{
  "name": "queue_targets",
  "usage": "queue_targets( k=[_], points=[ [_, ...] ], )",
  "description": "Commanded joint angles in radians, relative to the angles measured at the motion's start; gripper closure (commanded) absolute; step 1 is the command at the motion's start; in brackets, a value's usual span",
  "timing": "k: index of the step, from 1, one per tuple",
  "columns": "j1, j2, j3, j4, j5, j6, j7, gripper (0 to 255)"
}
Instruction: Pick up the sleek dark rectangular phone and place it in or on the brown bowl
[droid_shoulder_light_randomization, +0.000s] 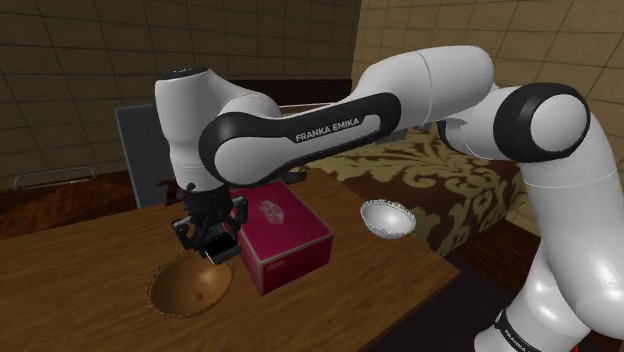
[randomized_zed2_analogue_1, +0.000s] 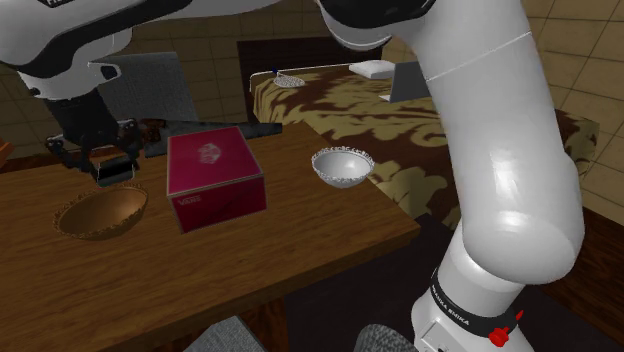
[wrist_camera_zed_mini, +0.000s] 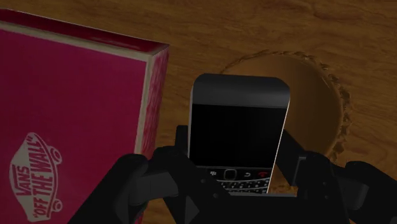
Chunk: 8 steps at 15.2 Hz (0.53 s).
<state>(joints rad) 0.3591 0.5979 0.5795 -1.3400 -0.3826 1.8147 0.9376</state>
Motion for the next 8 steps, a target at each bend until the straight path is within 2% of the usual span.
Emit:
queue_targets(
  k=[1,4,8],
  points=[
    [0.075,0.102,-0.017,0.174,-0.032,-0.074,0.01,255],
    [0.199,0.273,-0.052,0.486,-0.07,-0.199,-0.006,255],
    [0.181,0.265,-0.051,0.414,-0.07,-0.14,0.007,255]
  ],
)
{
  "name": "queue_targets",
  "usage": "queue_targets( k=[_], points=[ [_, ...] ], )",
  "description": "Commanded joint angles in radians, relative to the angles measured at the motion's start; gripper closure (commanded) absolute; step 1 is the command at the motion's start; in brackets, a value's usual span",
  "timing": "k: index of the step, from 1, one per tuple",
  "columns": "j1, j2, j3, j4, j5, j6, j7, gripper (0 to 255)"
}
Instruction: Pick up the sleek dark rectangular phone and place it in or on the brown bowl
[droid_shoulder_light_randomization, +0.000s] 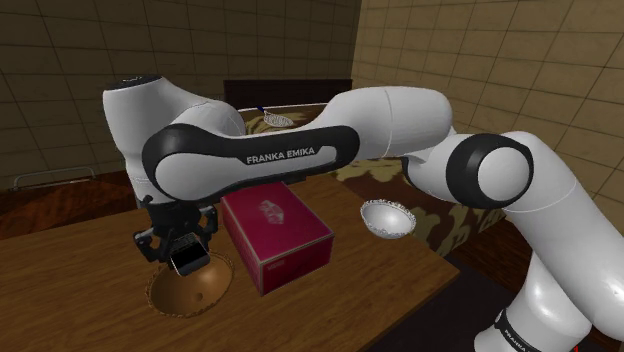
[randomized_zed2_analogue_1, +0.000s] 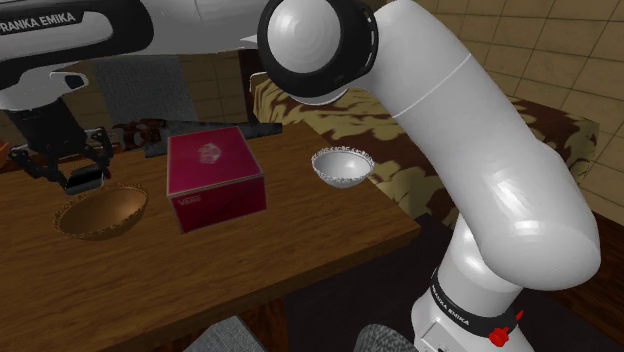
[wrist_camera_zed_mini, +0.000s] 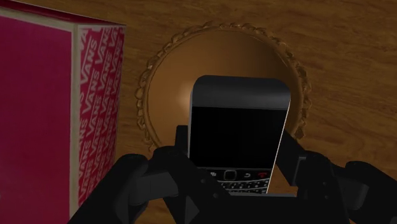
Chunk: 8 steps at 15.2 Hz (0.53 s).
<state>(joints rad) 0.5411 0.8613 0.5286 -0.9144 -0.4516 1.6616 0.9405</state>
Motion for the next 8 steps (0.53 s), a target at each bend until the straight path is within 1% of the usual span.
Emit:
queue_targets(
  k=[1,8],
  points=[
    [-0.005,0.001,0.0,-0.027,-0.002,0.026,0.007,255],
    [-0.024,0.01,-0.004,-0.112,-0.01,0.113,0.025,255]
  ],
)
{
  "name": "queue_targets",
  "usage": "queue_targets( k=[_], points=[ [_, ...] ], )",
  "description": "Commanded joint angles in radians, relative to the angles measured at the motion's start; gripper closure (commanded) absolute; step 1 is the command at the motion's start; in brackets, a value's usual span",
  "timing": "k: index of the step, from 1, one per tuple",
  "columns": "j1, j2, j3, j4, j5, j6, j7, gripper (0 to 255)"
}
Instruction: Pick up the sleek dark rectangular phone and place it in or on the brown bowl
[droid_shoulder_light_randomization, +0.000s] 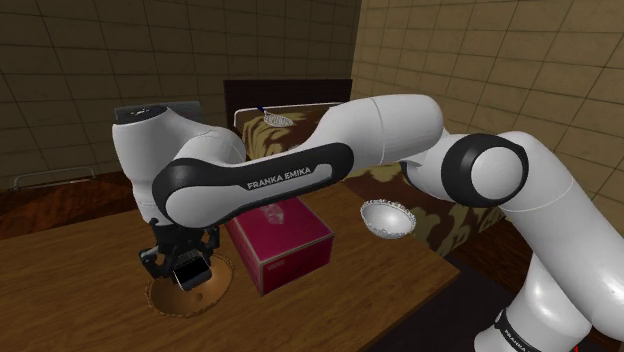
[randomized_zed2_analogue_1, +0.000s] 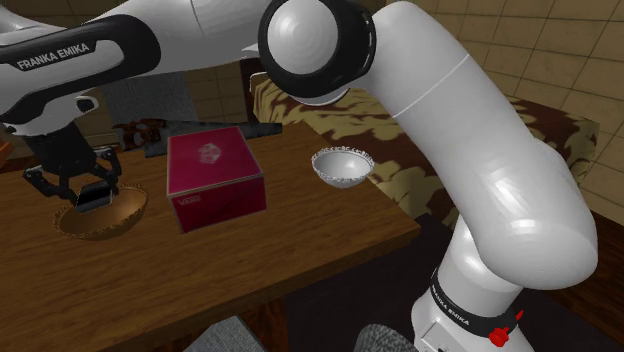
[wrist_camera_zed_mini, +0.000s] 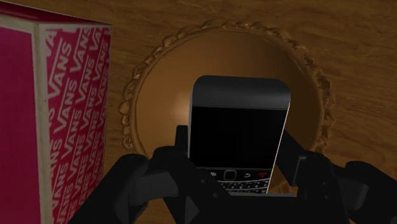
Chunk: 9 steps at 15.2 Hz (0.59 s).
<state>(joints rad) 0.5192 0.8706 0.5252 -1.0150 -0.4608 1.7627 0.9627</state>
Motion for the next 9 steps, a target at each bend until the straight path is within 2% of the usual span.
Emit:
queue_targets(
  k=[1,9],
  points=[
    [-0.004,0.003,-0.001,-0.021,-0.003,0.023,0.005,255],
    [-0.006,0.007,-0.003,-0.033,-0.005,0.038,0.008,255]
  ],
)
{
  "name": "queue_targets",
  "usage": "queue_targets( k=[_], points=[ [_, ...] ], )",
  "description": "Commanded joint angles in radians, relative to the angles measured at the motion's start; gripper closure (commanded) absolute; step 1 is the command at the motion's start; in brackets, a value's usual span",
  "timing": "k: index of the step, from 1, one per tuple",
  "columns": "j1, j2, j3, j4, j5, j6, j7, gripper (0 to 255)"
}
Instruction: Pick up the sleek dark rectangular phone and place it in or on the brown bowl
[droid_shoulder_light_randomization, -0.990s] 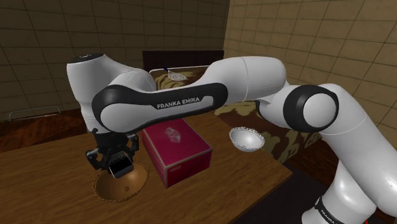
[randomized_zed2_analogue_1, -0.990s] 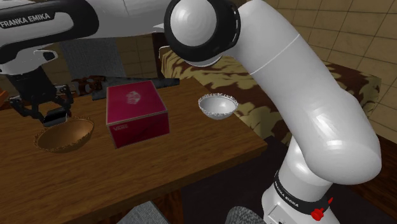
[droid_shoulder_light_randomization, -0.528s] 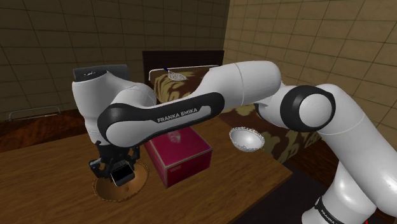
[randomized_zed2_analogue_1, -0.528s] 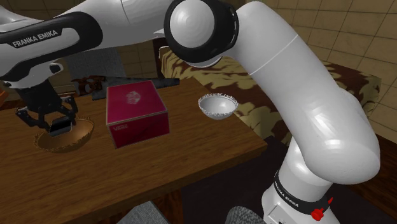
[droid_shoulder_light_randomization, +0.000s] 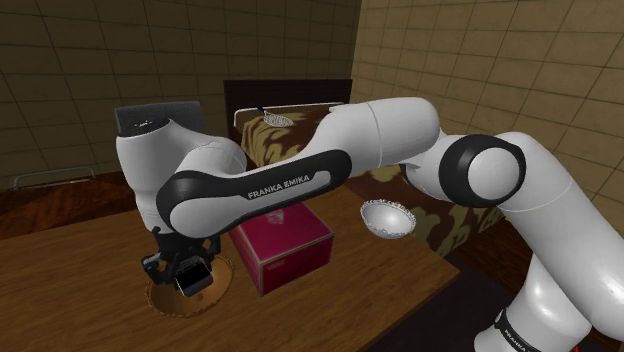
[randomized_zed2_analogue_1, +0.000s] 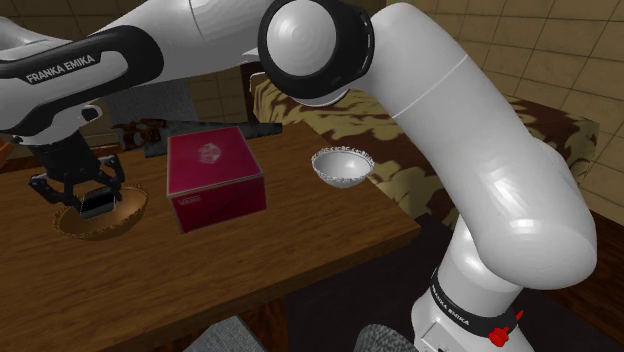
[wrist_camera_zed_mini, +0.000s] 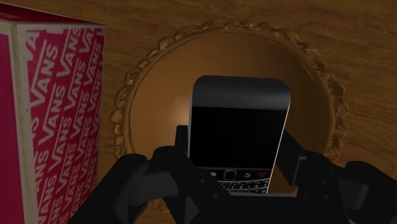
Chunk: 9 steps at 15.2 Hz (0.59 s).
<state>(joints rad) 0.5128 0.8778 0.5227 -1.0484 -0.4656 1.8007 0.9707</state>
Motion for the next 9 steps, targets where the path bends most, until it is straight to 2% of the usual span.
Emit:
queue_targets(
  k=[1,2,7,9],
  points=[
    [0.0,0.0,0.0,0.0,0.0,0.0,0.0,255],
    [0.0,0.0,0.0,0.0,0.0,0.0,0.0,0],
    [0.0,0.0,0.0,0.0,0.0,0.0,0.0,0],
    [0.014,-0.009,0.004,0.056,0.007,-0.06,-0.01,0]
  ],
)
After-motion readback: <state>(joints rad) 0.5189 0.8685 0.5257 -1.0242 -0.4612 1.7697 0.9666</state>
